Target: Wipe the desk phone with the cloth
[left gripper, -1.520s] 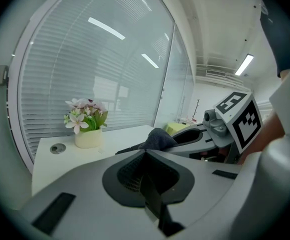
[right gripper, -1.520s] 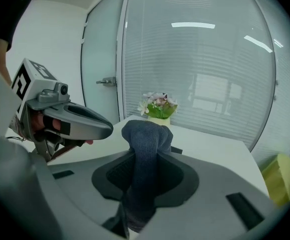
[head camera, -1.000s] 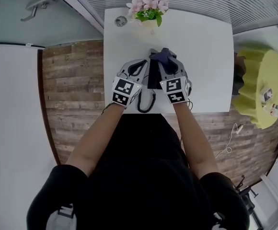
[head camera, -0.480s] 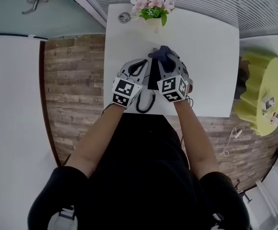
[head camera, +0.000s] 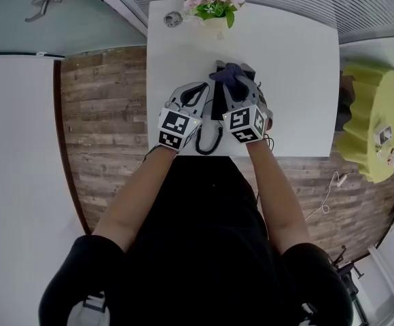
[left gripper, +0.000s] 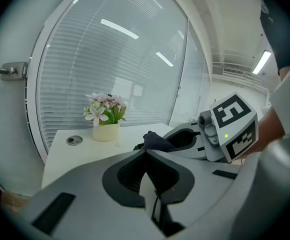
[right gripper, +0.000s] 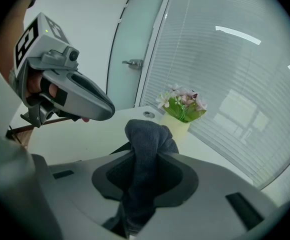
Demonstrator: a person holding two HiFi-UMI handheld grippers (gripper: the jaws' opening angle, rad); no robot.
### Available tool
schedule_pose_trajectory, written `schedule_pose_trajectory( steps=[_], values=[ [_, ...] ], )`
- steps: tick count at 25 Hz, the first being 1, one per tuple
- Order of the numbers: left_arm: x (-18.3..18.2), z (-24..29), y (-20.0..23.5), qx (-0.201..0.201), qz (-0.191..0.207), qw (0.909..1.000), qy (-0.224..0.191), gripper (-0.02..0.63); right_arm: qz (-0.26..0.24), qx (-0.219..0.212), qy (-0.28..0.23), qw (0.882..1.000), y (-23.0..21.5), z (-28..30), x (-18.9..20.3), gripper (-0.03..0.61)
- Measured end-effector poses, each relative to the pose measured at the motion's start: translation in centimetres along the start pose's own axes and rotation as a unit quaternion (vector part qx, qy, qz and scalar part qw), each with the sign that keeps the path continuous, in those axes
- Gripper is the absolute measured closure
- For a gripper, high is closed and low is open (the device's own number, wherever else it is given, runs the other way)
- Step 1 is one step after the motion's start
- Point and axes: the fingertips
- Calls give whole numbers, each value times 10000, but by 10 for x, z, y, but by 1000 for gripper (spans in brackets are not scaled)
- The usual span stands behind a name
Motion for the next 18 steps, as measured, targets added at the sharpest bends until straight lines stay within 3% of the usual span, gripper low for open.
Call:
schedule_pose_trajectory(
  steps=[18],
  values=[
    [22, -3, -13, 549, 61, 9984, 144, 603, 698, 64, 352, 9969, 37, -21, 29, 466]
  ],
)
Point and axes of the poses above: the fingertips, and each gripper's own axes: z forward along the fingers, y to its left, x out of its underside, and after that the axes turned 9 degrees about x, right-handed
